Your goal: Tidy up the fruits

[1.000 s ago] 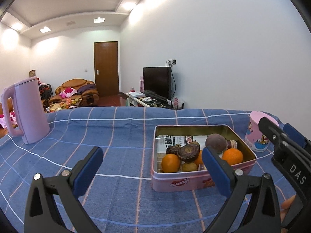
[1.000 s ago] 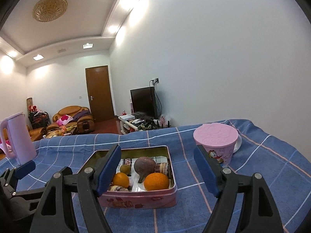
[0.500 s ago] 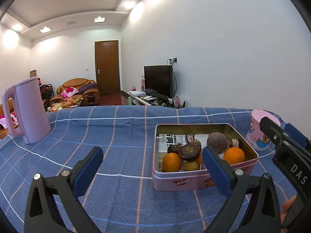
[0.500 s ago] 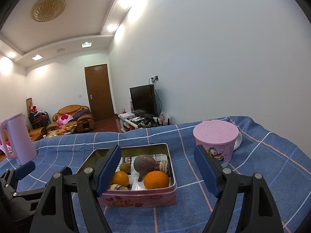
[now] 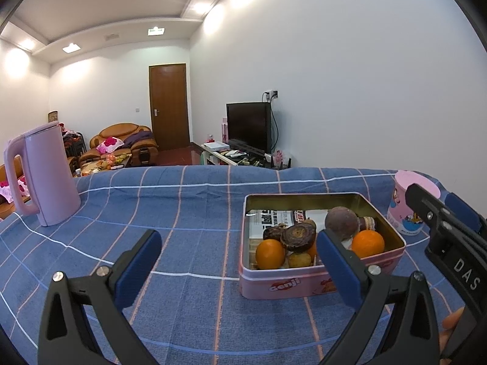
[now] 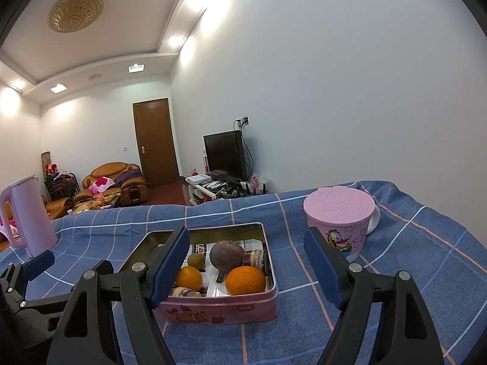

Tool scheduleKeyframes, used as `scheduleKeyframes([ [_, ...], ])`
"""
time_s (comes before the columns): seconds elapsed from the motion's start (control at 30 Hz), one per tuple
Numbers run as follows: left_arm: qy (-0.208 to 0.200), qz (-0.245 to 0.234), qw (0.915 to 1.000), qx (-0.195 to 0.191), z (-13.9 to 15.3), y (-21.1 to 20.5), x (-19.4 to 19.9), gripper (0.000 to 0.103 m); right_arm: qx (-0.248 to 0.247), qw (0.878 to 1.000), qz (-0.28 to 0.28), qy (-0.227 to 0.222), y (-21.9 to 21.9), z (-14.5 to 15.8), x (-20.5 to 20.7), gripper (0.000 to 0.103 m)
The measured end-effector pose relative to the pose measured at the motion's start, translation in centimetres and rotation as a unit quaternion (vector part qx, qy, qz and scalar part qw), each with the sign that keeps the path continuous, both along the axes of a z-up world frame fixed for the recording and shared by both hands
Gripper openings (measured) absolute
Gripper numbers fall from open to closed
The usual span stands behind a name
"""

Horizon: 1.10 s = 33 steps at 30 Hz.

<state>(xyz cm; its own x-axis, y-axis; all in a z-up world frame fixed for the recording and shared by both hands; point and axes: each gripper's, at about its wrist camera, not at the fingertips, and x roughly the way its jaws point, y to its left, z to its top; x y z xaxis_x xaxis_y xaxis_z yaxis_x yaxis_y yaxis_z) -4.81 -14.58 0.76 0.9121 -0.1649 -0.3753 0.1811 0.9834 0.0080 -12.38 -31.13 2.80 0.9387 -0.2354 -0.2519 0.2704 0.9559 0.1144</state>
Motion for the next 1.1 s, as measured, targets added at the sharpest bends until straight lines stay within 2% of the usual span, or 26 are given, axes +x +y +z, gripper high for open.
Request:
scheduleKeyframes([
  [0.73,0.010,0.005,0.9999,0.000,0.06,0.30,0.33,0.103,0.001,1.000,-0.002,0.001,-0.09,-0.08,0.06,0.079],
  [1.1,0.007,0.011,0.9997,0.019,0.07,-0.56,0.29,0.103,0.002,1.000,-0.003,0.004,-0.19,-0.29,0.15,0.079],
])
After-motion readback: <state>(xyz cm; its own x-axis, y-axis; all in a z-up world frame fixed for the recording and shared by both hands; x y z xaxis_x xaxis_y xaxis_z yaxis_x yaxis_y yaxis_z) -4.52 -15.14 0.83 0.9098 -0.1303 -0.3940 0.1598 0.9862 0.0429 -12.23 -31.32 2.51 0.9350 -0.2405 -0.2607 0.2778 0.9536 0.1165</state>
